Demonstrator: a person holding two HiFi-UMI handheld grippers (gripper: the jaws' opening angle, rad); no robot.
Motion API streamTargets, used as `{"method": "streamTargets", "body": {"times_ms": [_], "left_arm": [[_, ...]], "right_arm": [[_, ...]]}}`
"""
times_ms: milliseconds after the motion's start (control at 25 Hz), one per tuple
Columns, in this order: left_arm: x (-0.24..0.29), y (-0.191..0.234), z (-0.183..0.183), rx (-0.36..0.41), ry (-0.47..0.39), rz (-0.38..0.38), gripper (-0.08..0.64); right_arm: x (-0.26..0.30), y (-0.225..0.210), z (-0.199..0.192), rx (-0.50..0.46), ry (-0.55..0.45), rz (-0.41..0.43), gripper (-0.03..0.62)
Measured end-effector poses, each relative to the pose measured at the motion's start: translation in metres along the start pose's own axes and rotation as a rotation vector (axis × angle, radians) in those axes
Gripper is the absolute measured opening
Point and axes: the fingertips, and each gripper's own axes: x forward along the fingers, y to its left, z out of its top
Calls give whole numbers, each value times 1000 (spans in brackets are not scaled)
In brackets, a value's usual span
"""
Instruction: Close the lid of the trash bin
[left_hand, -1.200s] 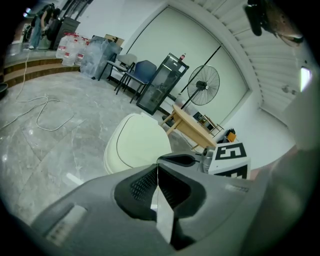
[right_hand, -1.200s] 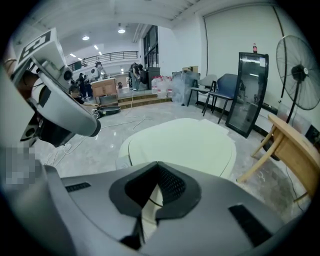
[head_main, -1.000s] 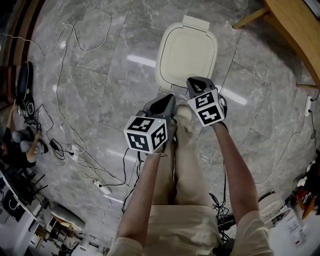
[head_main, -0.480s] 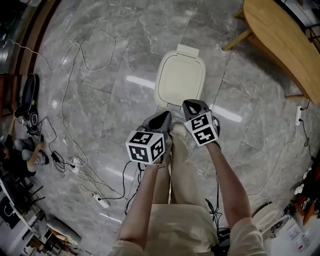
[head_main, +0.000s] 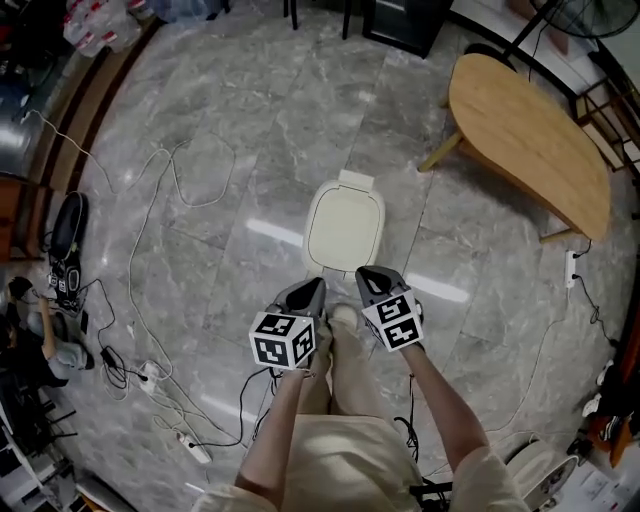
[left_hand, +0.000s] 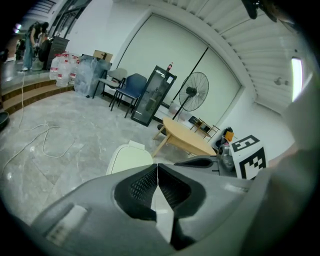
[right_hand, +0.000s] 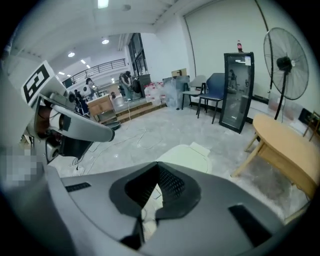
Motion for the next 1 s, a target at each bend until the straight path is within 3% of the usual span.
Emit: {"method": "streamTargets", "body": {"times_ms": [480, 1000], "left_arm": [[-46, -24, 46, 169, -24, -83, 23], [-92, -51, 116, 308, -171, -142, 23]], "right_arm": [[-65, 12, 71, 37, -148, -7, 5], [-132, 28, 157, 46, -381, 30, 5]]}}
